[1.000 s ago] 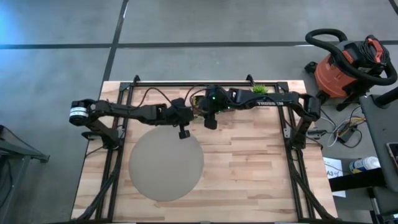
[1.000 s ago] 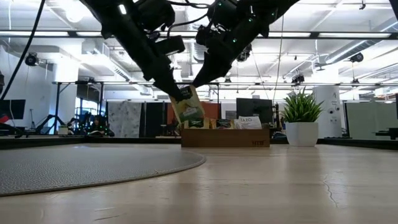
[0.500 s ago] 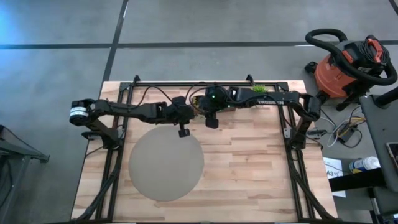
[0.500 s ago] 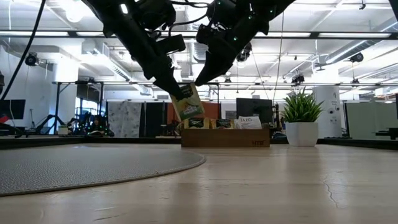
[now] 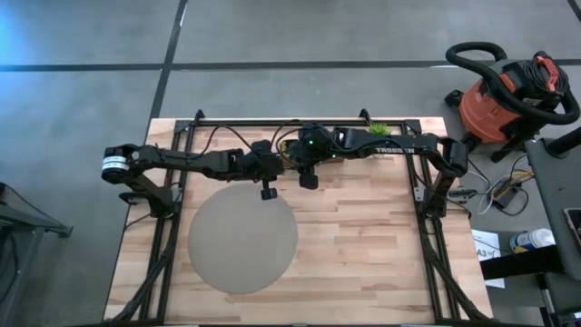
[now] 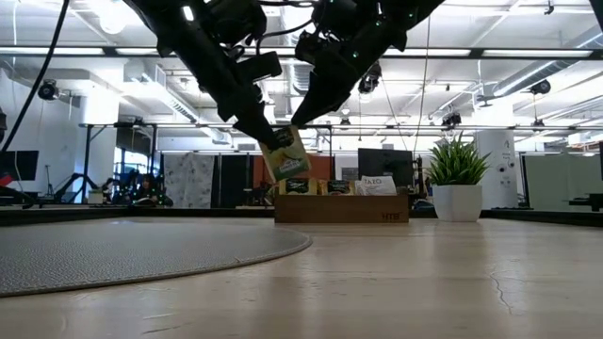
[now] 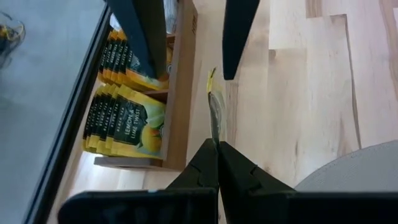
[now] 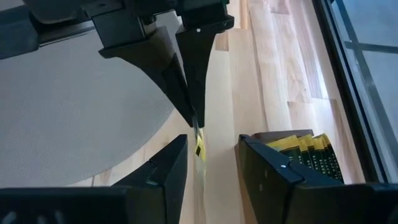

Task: Pick & Place Tea
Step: Put the yellow tea sachet into the left compartment of the wooden organizer

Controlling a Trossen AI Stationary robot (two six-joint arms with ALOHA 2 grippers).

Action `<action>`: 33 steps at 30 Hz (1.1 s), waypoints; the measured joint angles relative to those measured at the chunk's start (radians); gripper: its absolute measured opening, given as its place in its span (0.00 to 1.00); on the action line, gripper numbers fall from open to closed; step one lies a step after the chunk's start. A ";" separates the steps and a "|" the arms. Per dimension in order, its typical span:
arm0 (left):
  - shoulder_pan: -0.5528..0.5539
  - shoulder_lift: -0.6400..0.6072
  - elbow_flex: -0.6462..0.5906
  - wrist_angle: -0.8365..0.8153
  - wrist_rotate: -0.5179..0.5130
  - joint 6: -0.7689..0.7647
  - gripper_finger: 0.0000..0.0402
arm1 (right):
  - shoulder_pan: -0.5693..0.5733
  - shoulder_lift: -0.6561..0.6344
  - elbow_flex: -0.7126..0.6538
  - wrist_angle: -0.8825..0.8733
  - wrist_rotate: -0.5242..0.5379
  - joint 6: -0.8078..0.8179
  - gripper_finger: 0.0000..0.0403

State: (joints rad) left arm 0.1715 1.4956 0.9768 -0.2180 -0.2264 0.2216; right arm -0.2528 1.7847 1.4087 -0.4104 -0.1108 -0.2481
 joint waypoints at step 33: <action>0.049 0.001 0.033 0.041 0.026 0.161 0.00 | -0.011 0.001 -0.028 0.050 0.063 -0.053 0.23</action>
State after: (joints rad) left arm 0.2207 1.4963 1.0096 -0.1775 -0.2001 0.3828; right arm -0.2634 1.7860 1.3804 -0.3601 -0.0477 -0.3012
